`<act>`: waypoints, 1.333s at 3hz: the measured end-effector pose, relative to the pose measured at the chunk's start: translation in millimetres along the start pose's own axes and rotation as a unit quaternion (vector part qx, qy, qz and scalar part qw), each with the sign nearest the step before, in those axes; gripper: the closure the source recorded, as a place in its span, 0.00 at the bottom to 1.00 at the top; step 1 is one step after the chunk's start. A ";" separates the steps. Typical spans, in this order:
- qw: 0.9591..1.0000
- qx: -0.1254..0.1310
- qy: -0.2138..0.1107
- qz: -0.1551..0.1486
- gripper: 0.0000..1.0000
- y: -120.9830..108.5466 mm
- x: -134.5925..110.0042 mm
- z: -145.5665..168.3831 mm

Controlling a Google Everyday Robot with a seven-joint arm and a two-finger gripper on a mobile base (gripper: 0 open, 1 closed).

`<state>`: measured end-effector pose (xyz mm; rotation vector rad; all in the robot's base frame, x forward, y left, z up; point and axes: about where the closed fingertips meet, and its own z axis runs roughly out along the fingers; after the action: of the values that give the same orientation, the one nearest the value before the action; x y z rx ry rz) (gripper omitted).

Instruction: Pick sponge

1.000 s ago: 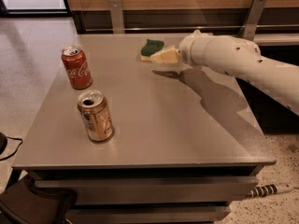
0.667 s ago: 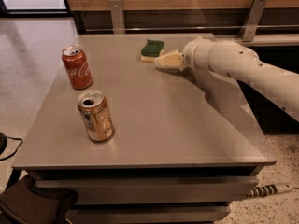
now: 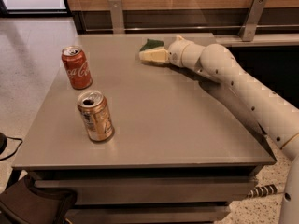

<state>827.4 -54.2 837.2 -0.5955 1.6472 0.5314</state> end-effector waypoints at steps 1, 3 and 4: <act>1.000 -0.024 -0.009 -0.013 0.16 17.0 -10.7 16.8; 1.000 -0.028 -0.009 -0.012 0.70 21.8 -9.9 20.7; 0.999 -0.030 -0.009 -0.012 0.94 24.1 -9.6 22.5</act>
Offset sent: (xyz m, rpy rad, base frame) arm 0.0028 0.0229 0.0072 0.0022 -0.0237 0.0464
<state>829.8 -20.6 843.5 -0.6516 1.6108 0.5682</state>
